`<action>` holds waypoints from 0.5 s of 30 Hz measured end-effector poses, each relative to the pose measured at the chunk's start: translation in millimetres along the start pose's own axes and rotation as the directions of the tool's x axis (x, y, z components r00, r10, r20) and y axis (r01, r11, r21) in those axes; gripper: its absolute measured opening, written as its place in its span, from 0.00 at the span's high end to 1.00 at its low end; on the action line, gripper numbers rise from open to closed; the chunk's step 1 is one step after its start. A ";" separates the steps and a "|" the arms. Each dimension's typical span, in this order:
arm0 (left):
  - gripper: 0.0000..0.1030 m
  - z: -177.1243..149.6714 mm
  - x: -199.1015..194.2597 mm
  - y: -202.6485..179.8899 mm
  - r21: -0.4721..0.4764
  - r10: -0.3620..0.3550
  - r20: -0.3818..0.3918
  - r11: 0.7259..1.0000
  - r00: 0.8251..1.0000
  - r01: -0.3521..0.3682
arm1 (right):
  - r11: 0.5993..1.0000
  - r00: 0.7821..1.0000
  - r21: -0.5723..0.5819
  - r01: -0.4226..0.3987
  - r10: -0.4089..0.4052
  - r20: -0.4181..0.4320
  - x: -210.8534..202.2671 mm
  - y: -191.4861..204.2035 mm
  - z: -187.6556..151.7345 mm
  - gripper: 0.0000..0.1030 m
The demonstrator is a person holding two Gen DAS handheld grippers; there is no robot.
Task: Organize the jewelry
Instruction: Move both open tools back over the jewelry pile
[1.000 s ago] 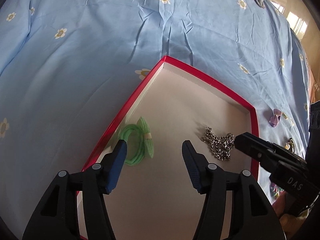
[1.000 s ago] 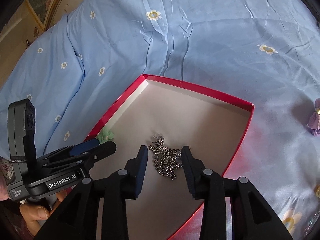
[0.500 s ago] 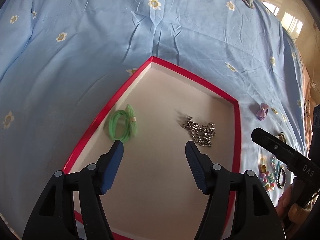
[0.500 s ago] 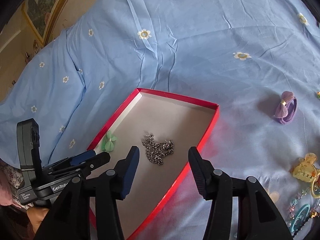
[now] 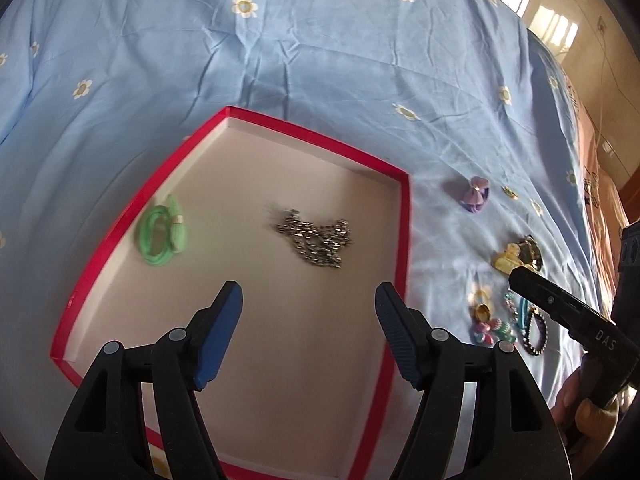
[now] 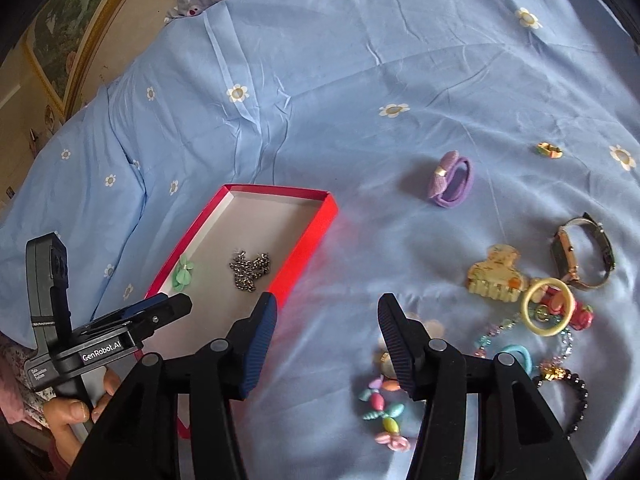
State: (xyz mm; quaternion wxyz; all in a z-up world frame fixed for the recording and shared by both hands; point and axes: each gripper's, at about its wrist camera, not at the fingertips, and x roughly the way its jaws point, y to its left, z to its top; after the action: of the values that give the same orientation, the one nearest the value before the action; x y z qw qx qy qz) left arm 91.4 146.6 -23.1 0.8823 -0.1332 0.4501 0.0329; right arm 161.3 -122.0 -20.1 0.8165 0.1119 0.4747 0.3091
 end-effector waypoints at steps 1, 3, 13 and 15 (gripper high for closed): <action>0.33 -0.6 0.1 -4.4 0.009 -0.005 -0.001 1.000 1.000 0.005 | 1.000 1.000 0.001 0.010 -0.010 0.005 -3.8 -3.3 -1.1 0.47; 0.33 -1.4 0.1 -13.4 0.023 -0.012 -0.001 1.000 1.000 0.012 | 1.000 0.999 0.002 0.029 -0.029 0.013 -11.8 -10.7 -3.5 0.47; 0.33 -2.7 1.4 -51.6 0.085 -0.053 -0.004 0.995 0.999 0.054 | 0.994 0.993 0.015 0.112 -0.113 0.046 -47.5 -43.7 -16.7 0.47; 0.32 -2.8 2.3 -57.2 0.092 -0.058 -0.006 0.994 0.998 0.059 | 0.992 0.991 0.024 0.122 -0.124 0.052 -53.3 -49.6 -18.4 0.47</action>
State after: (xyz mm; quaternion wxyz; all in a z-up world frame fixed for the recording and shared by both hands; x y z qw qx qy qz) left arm 100.8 90.6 -14.7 0.8874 -0.1054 0.4486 -0.0141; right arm 146.4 -195.5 -15.8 0.8451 0.0991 0.4620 0.2501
